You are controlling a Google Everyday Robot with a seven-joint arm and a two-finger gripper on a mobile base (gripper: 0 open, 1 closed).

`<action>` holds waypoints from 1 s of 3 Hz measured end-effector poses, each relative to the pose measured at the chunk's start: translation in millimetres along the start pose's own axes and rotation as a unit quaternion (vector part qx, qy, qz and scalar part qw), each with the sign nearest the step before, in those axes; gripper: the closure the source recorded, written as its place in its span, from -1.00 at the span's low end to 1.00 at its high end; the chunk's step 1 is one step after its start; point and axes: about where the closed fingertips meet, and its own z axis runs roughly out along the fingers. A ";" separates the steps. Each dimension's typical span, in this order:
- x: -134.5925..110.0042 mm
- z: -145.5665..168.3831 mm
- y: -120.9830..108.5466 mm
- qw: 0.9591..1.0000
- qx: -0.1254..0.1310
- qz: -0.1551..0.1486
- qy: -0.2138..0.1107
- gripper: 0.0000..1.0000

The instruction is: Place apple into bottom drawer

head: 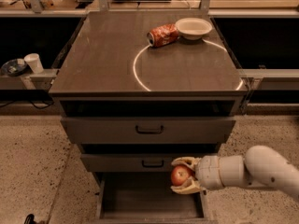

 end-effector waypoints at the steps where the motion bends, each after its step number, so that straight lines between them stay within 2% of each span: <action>1: 63.5 37.8 -5.9 0.998 0.056 -0.004 -0.016 1.00; 2: 98.6 48.2 5.6 0.994 0.109 0.003 -0.027 1.00; 3: 95.9 51.6 4.8 0.995 0.096 0.005 -0.035 1.00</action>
Offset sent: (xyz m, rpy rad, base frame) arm 0.0230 -0.0817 -0.0255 -0.1377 -0.3557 -0.2156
